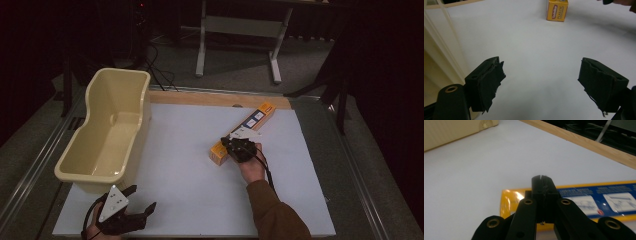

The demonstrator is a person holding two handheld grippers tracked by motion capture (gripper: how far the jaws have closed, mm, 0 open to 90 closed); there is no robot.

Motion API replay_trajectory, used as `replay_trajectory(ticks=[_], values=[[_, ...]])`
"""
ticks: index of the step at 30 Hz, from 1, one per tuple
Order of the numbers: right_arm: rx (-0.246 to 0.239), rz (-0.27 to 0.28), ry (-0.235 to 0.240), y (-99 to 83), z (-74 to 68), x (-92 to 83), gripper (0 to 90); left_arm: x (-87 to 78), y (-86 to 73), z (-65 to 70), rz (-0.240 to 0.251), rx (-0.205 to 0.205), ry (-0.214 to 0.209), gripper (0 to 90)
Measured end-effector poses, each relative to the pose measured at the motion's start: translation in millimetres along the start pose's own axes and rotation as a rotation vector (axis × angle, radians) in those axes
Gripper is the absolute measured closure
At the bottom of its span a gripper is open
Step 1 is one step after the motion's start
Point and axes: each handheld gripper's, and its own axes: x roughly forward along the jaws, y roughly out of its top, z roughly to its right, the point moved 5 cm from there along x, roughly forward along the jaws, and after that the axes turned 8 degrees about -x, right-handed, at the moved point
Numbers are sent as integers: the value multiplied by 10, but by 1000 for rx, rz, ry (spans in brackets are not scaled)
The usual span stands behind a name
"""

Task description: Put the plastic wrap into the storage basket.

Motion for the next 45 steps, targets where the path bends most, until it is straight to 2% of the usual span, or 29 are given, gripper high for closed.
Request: replay_trajectory(ticks=[5, 11, 12, 15, 19, 23, 27, 31, 34, 38, 45], values=[[-1, -30, 3, 85, -58, 142, 900, -2, -3, -3, -2, -2, 0, 183], [22, -78, 12, 164, -105, 270, 900, -7, -6, -1, -3, -1, 0, 183], [41, -119, 20, 168, -110, 336, 900, -9, -6, -3, -3, -1, 0, 184], [53, -138, 14, 165, -112, 378, 900, -8, -7, -3, -3, -1, 1, 183], [68, -202, 18, 135, -152, 478, 900, -9, -7, -3, -2, -3, 0, 183], [59, -226, 6, 148, -168, 467, 900, -10, -8, -2, -2, -2, 0, 183], [17, -277, 8, 161, -217, 414, 900, -10, -12, 2, -2, -2, 0, 183], [51, -314, 38, 174, -189, 422, 900, -5, -14, 8, -5, 2, 0, 183], [39, -349, 30, 187, -198, 463, 900, -7, -14, 9, -3, 0, -2, 183], [36, -357, 27, 182, -198, 479, 900, -13, -15, 6, -1, -3, -1, 184], [-12, -432, 34, 121, -220, 346, 900, -24, -15, 10, 3, -2, -1, 183]])
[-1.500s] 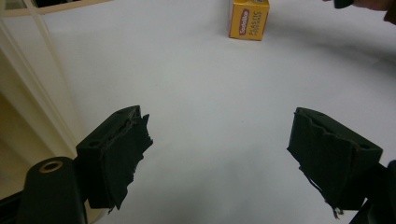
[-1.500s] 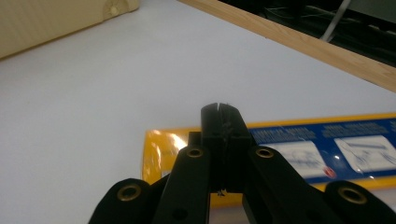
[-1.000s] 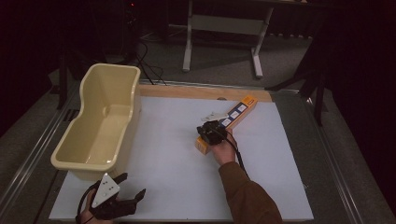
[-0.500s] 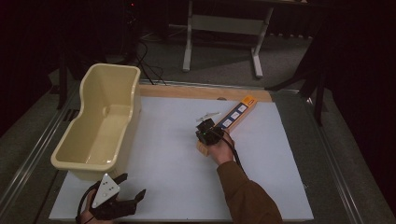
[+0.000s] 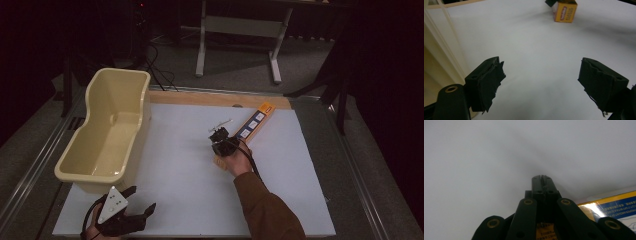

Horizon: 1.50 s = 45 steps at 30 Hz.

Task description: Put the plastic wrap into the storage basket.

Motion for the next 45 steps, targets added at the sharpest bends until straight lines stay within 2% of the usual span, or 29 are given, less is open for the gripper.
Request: replay_trajectory(ticks=[5, 6, 7, 9, 12, 13, 14, 16, 17, 18, 23, 25, 26, 28, 30, 31, 32, 34, 39, 41, 42, 45], values=[[-16, -29, 28, -176, 13, -120, 900, 7, 0, -1, -4, 0, 1, 183], [-21, -31, 38, -230, 21, -155, 900, 9, -1, 0, -5, 2, 1, 183], [-19, -26, 63, -376, 49, -245, 900, 15, -2, 4, -6, 1, 1, 184], [-19, -25, 67, -419, 60, -270, 900, 19, -3, 6, -7, 1, 1, 184], [-29, -42, 81, -637, 115, -402, 900, 24, -4, 12, -8, 2, 2, 184], [-29, -42, 81, -637, 115, -402, 900, 26, -5, 14, -8, 1, 2, 184], [-43, -65, 79, -749, 154, -466, 900, 28, -5, 14, -9, 1, 3, 184], [-51, -77, 73, -789, 166, -482, 900, 26, -5, 15, -9, 2, 2, 184], [-60, -112, 48, -923, 223, -516, 900, 28, -6, 12, -8, 0, 2, 183], [-60, -120, 43, -971, 252, -526, 900, 29, -7, 11, -9, -1, 2, 184], [-9, -136, 34, -1222, 410, -620, 900, 45, -11, 13, -16, 2, 4, 184], [-11, -145, 26, -1254, 436, -636, 900, 48, -10, 15, -16, 3, 3, 183], [2, -157, 16, -1310, 492, -667, 900, 51, -10, 17, -16, 4, 1, 184], [9, -155, 20, -1324, 514, -678, 899, 51, -11, 15, -16, 4, 1, 184], [45, -105, 53, -1323, 591, -746, 872, 56, -13, 6, -16, -1, -1, 184], [45, -105, 53, -1323, 591, -746, 872, 56, -13, 6, -16, -1, -1, 184], [84, -55, 69, -1288, 663, -824, 840, 60, -15, 1, -18, 0, -2, 184], [108, -13, 76, -1246, 746, -904, 798, 66, -13, 1, -18, 0, -5, 184], [168, 22, 38, -1163, 963, -1002, 628, 80, -11, 2, -21, 1, -8, 183], [178, 23, 26, -1147, 1004, -1002, 611, 85, -6, 6, -22, 2, -11, 184], [199, 25, 10, -1117, 1077, -989, 562, 88, -4, 7, -22, 2, -12, 184], [244, 17, -19, -1069, 1179, -950, 499, 95, -1, 14, -23, 3, -12, 184]])
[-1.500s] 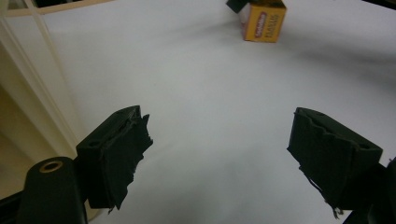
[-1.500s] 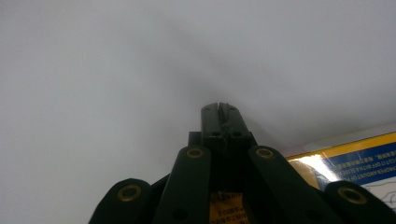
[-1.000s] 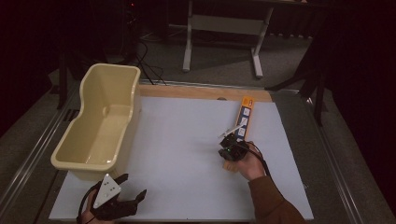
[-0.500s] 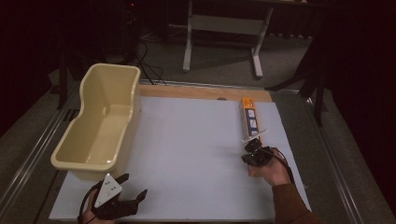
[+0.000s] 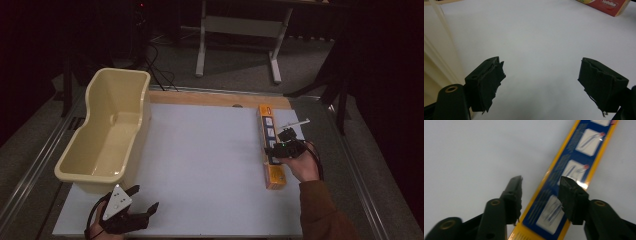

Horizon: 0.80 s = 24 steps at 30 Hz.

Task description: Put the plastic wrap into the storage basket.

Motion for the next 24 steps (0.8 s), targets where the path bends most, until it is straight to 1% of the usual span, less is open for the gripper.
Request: replay_trajectory(ticks=[2, 3, 6, 7, 9, 10, 12, 14, 16, 18, 20, 23, 24], values=[[29, -10, -20, 49, 46, 40, 447, -1, -2, 4, 0, 1, 0, 184], [35, -11, -30, 77, 73, 64, 422, -2, -3, 3, -1, 2, 0, 184], [88, -22, -54, 153, 158, 146, 353, -10, -2, 1, 3, -1, -1, 184], [101, -25, -58, 179, 179, 174, 327, -11, -1, 1, 4, -3, -1, 184], [121, -35, -80, 228, 228, 230, 286, -10, -3, -1, 2, -3, -1, 184], [135, -44, -90, 247, 256, 261, 278, -9, -2, 1, 2, -4, -2, 184], [161, -66, -82, 278, 294, 329, 263, -7, -2, 3, 2, -3, -3, 184], [184, -85, -88, 307, 324, 391, 258, -8, -2, 3, 2, -4, -3, 184], [198, -97, -94, 332, 333, 444, 249, -10, -3, 0, 2, -5, -3, 184], [209, -109, -114, 352, 344, 478, 240, -12, -5, -1, 3, -6, -3, 184], [219, -133, -122, 355, 356, 514, 235, -13, -6, -1, 2, -7, -2, 184], [250, -172, -128, 327, 383, 582, 233, -17, -6, 1, 4, -7, -2, 184], [250, -172, -128, 327, 383, 582, 233, -17, -6, 1, 4, -7, -2, 184]])
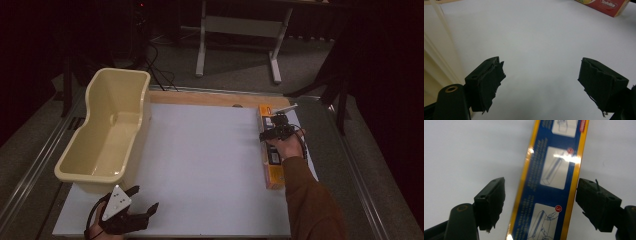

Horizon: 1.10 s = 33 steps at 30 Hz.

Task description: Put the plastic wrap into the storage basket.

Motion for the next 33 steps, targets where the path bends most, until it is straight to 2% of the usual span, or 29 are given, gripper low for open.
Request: replay_trajectory(ticks=[1, 3, 6, 13, 18, 20, 25, 33], values=[[3, -20, 2, -10, -9, 47, 242, 1, -2, -3, -1, -1, 1, 184], [4, -23, -5, -10, -7, 58, 252, 2, -2, -4, -2, -1, 1, 184], [38, -75, -11, -26, 1, 126, 317, 2, 0, 0, 0, -2, 1, 184], [88, -117, 2, -26, 10, 162, 334, 4, -1, -2, 0, -3, 2, 184], [96, -145, -12, -9, 0, 173, 351, -3, -2, -3, 0, 0, 3, 184], [116, -161, -21, -1, -2, 172, 360, -10, -1, -5, 5, -6, 2, 184], [128, -168, -41, 3, -19, 166, 377, -11, 0, -5, 6, -6, 2, 184], [143, -167, -43, -7, -33, 152, 388, -8, 1, -6, 6, -6, 4, 184]])
